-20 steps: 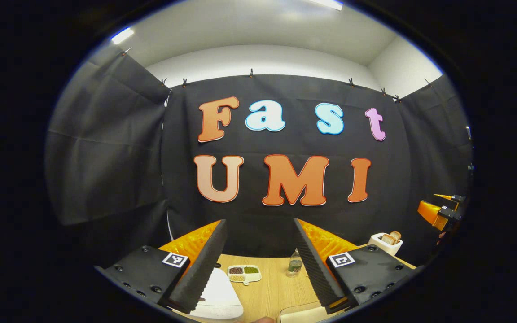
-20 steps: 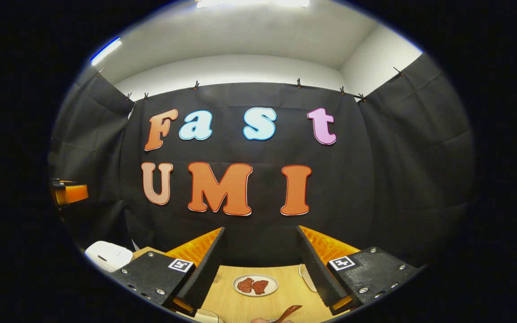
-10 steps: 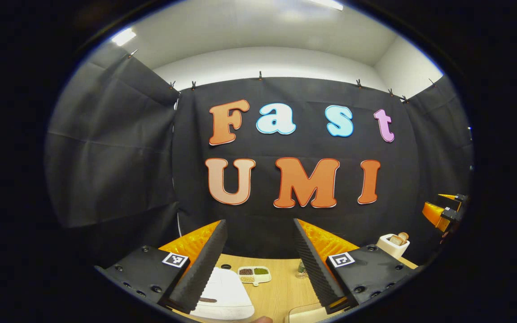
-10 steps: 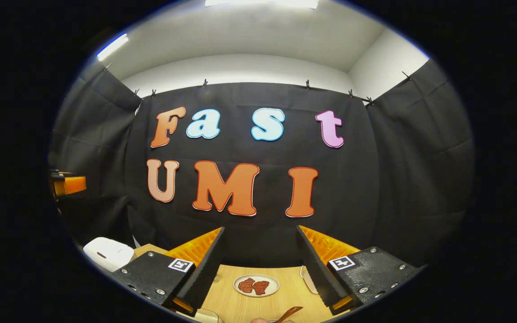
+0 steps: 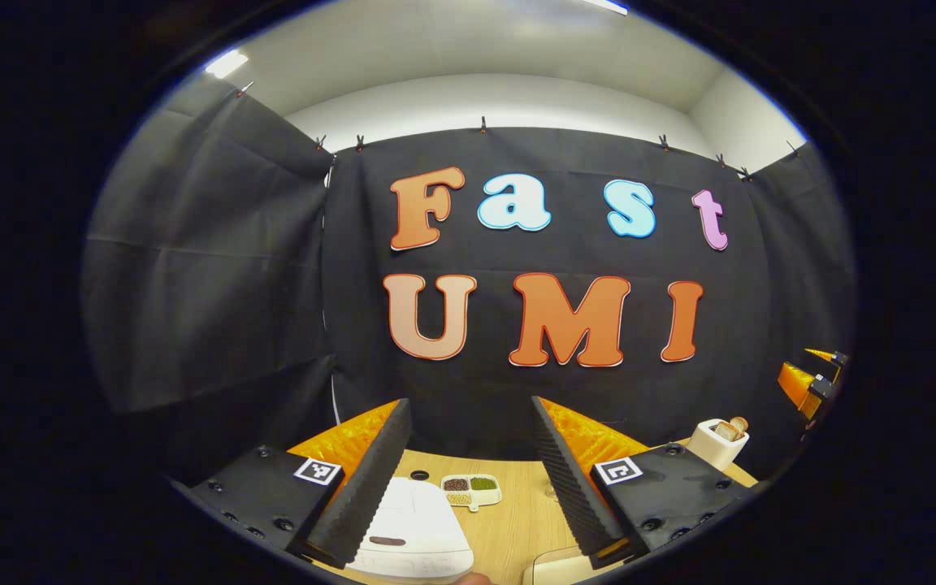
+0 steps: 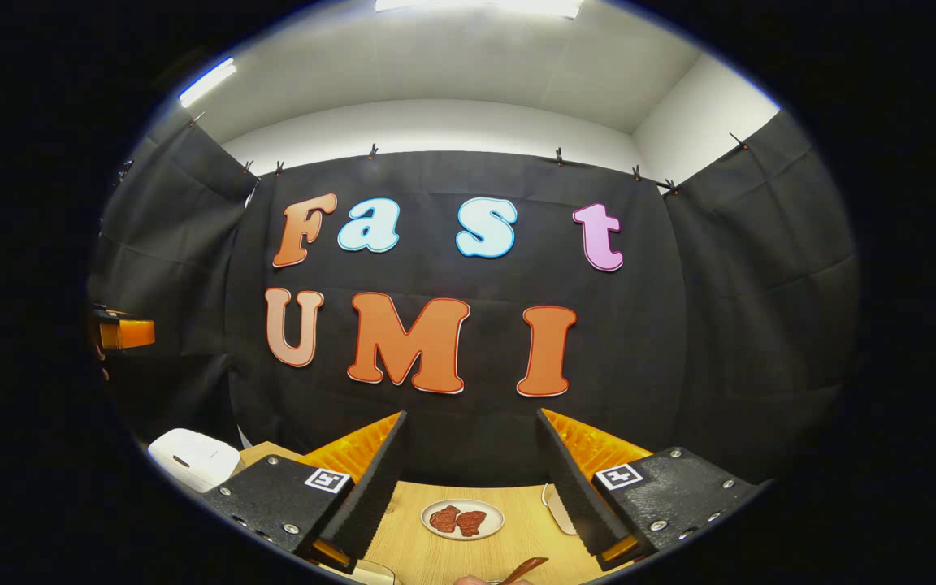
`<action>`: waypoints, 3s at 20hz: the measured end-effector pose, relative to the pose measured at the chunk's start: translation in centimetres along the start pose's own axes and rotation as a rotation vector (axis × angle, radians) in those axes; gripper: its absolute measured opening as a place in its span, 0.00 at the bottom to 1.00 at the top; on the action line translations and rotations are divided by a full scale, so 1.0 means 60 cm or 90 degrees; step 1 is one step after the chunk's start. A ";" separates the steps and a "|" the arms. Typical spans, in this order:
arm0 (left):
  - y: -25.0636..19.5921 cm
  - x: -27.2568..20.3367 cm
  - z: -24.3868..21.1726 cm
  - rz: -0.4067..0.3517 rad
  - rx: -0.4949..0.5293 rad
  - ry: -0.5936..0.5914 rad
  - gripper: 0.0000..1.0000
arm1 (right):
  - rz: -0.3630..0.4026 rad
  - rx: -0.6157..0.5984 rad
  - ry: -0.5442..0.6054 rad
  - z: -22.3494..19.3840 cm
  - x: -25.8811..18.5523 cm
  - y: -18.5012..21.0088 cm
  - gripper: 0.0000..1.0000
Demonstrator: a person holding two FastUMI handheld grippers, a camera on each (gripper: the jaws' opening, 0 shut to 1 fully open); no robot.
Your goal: Close the left gripper, press the button to open the rice cooker; take a wooden spoon from the chopstick holder with the right hand, scoop a spoonful of rice and pour it into the rice cooker, then put the wooden spoon back into the chopstick holder.
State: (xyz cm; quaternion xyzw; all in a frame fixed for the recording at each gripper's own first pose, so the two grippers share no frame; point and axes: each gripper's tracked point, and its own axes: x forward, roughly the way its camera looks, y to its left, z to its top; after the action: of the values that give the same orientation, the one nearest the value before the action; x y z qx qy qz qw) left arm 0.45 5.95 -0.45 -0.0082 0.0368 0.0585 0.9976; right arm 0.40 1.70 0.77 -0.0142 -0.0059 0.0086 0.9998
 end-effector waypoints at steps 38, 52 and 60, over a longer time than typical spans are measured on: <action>0.181 0.039 -0.534 0.121 -0.273 0.776 0.06 | -0.178 -0.041 0.115 -0.091 -0.088 -0.064 0.94; 0.187 0.090 -0.382 0.106 -0.170 0.513 0.06 | -0.146 -0.033 0.149 -0.132 -0.076 -0.074 0.95; 0.151 0.098 -0.249 0.119 -0.101 0.331 0.06 | -0.130 -0.006 0.226 -0.223 -0.067 -0.102 0.95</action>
State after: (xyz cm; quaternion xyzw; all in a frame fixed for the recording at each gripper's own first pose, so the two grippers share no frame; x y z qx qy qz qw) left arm 4.13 15.34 -15.88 -0.0975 0.2875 0.1491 0.9410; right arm -3.34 -4.85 -12.48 -0.0194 0.1690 -0.0957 0.9808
